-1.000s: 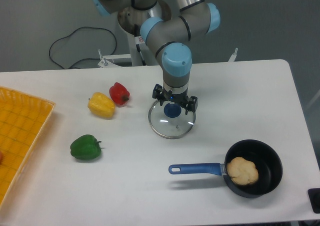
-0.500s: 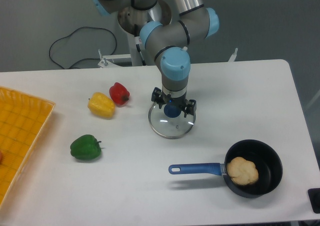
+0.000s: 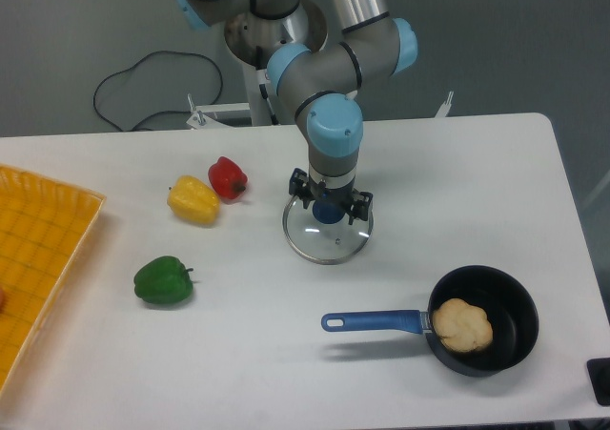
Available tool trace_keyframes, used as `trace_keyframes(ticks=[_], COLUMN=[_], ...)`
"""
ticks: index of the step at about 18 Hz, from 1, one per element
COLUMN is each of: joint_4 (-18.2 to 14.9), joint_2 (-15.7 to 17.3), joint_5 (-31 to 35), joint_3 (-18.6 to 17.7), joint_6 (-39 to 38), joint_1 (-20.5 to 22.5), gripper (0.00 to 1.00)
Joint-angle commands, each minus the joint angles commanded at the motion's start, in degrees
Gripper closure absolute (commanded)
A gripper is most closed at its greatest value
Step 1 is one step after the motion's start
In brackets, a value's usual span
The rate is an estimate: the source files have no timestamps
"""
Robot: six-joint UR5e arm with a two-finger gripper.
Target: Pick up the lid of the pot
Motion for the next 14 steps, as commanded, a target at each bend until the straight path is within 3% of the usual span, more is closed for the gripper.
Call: trace_keyframes(ticks=[4, 14], joint_4=[0.0, 0.0], joint_2=[-0.1, 0.0], joint_5=[-0.1, -0.3], joint_3=[0.0, 0.1], joint_6=[0.0, 0.2], joint_1=[0.0, -0.1], gripper=[0.28, 0.37])
